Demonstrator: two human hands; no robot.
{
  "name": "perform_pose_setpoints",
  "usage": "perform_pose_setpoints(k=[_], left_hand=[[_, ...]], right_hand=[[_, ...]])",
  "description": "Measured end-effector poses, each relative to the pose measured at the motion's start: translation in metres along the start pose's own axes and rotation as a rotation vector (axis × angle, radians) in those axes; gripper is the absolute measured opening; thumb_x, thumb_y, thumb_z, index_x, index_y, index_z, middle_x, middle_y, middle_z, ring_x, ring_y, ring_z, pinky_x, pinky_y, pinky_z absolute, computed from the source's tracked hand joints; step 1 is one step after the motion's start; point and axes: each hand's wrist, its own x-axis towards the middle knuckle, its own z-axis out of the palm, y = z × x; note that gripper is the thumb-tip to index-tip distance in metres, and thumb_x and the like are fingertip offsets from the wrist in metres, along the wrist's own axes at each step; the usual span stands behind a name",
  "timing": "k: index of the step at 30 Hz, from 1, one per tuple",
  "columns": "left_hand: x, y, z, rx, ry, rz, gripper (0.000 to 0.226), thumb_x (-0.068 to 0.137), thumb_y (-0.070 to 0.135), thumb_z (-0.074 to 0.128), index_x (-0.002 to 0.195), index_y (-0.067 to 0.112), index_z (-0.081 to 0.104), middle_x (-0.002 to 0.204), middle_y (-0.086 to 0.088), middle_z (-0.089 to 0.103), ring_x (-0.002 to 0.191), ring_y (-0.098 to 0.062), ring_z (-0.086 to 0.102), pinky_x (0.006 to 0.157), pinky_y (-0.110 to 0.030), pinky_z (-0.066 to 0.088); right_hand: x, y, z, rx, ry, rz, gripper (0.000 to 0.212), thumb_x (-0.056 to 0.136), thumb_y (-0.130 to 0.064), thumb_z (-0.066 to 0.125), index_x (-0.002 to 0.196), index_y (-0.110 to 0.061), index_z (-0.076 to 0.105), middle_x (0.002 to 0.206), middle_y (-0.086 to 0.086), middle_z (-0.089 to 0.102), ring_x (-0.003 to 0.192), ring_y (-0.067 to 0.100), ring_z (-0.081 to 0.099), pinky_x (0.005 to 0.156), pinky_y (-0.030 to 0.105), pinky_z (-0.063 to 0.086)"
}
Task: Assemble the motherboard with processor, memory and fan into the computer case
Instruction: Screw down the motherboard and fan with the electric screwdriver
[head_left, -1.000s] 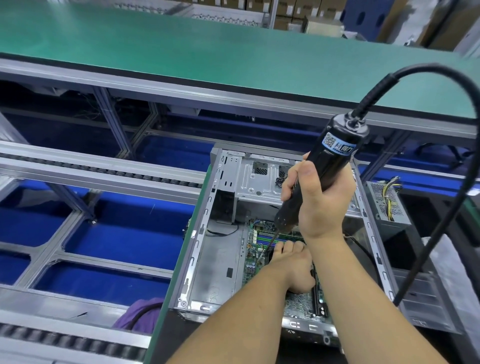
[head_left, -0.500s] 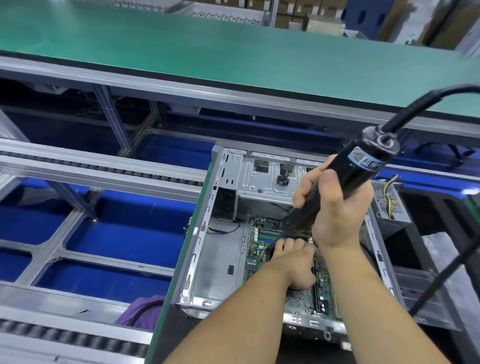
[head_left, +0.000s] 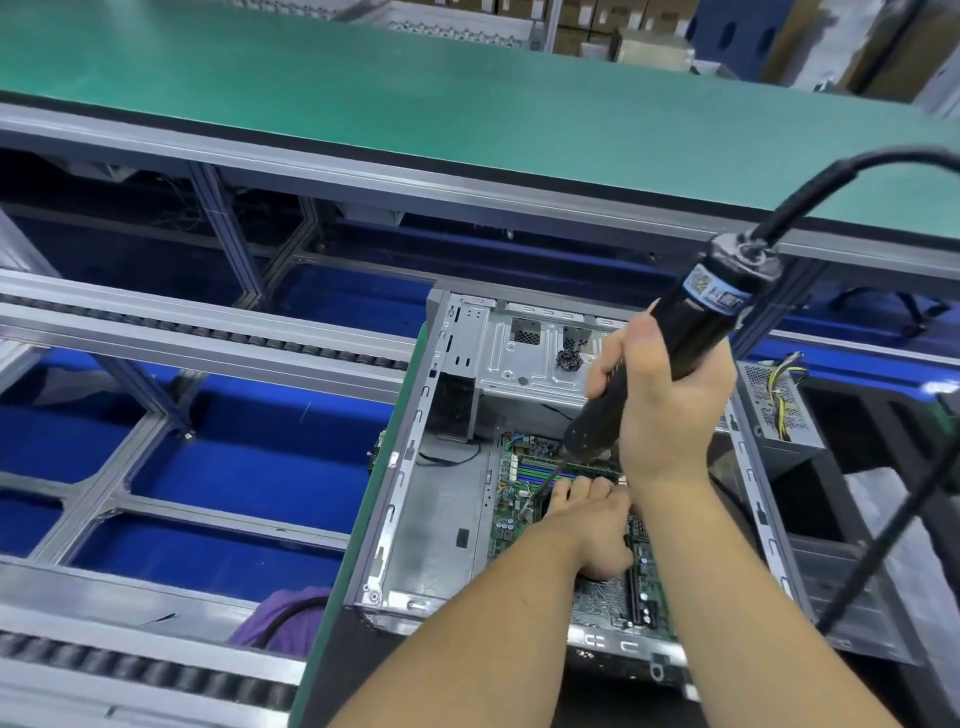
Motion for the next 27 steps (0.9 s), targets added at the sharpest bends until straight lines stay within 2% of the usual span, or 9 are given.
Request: perform_pose_setpoints(k=[2,4,7,11,16,18,22,24,27], left_hand=[[-0.002,0.001,-0.002,-0.001,0.025,0.009,0.052,0.084,0.02,0.057,0.133,0.017,0.038,0.128,-0.008,0.036,0.12,-0.028,0.028,0.114,-0.049,0.012],[-0.004,0.003,-0.004,0.004,0.027,0.008,0.05,0.085,0.023,0.059,0.131,0.017,0.038,0.122,-0.007,0.036,0.117,-0.028,0.03,0.113,-0.048,0.015],[-0.008,0.007,-0.006,0.05,0.014,-0.014,0.061,0.088,0.024,0.057,0.142,0.016,0.032,0.138,-0.01,0.033,0.127,-0.031,0.027,0.115,-0.05,0.009],[-0.015,0.015,-0.006,0.244,-0.005,-0.055,0.073,0.094,0.027,0.049,0.153,0.004,0.013,0.154,-0.017,0.02,0.141,-0.038,0.016,0.119,-0.052,0.001],[-0.029,0.021,-0.013,0.455,-0.083,-0.105,0.1,0.095,0.06,0.047,0.155,0.004,-0.01,0.164,-0.019,-0.007,0.151,-0.036,-0.007,0.122,-0.047,-0.006],[-0.036,0.025,-0.019,0.534,-0.029,-0.064,0.1,0.093,0.058,0.054,0.156,0.002,0.001,0.162,-0.018,0.005,0.149,-0.036,0.004,0.122,-0.048,0.006],[-0.04,0.039,-0.029,0.348,0.185,-0.005,0.051,0.099,0.027,0.049,0.141,0.0,0.04,0.144,-0.021,0.04,0.13,-0.038,0.038,0.102,-0.047,0.039],[-0.04,0.044,-0.032,0.229,0.196,-0.066,0.032,0.097,0.014,0.047,0.127,0.004,0.056,0.131,-0.017,0.057,0.119,-0.037,0.054,0.089,-0.044,0.047],[-0.041,0.038,-0.031,0.236,0.153,-0.193,0.028,0.095,0.009,0.05,0.121,0.009,0.061,0.123,-0.012,0.064,0.111,-0.036,0.062,0.082,-0.041,0.048]], right_hand=[[0.0,-0.001,-0.007,0.04,-0.164,0.027,0.009,0.083,-0.031,0.061,0.076,-0.035,0.065,0.057,-0.001,0.058,0.046,0.024,0.051,0.055,0.032,0.046],[0.003,-0.001,-0.01,0.046,-0.183,0.058,0.009,0.083,-0.031,0.06,0.076,-0.032,0.065,0.057,0.001,0.058,0.047,0.025,0.051,0.057,0.033,0.046],[0.004,0.0,-0.006,0.02,-0.081,0.038,0.011,0.083,-0.033,0.063,0.076,-0.026,0.058,0.057,0.0,0.056,0.046,0.026,0.051,0.054,0.033,0.046],[0.003,-0.001,-0.002,0.032,-0.139,0.063,0.01,0.082,-0.034,0.063,0.078,-0.027,0.058,0.057,0.0,0.057,0.045,0.023,0.051,0.052,0.029,0.045],[0.003,-0.001,-0.002,0.05,-0.126,0.089,0.034,0.081,-0.036,0.064,0.082,-0.005,0.048,0.058,0.005,0.056,0.045,0.024,0.051,0.052,0.028,0.044],[0.004,0.0,-0.003,0.049,-0.13,0.096,0.043,0.08,-0.037,0.064,0.083,0.003,0.05,0.059,0.007,0.055,0.046,0.025,0.051,0.053,0.03,0.045],[0.006,-0.001,-0.002,0.036,-0.113,0.108,0.056,0.079,-0.039,0.065,0.088,0.014,0.05,0.059,0.008,0.056,0.046,0.024,0.052,0.054,0.031,0.045],[0.006,-0.002,-0.001,0.027,-0.116,0.103,0.053,0.08,-0.04,0.065,0.088,0.011,0.051,0.058,0.007,0.056,0.047,0.024,0.052,0.054,0.032,0.046],[0.006,-0.002,0.0,0.018,-0.13,0.105,0.054,0.081,-0.04,0.064,0.086,0.012,0.052,0.056,0.005,0.056,0.047,0.025,0.051,0.055,0.032,0.046]])
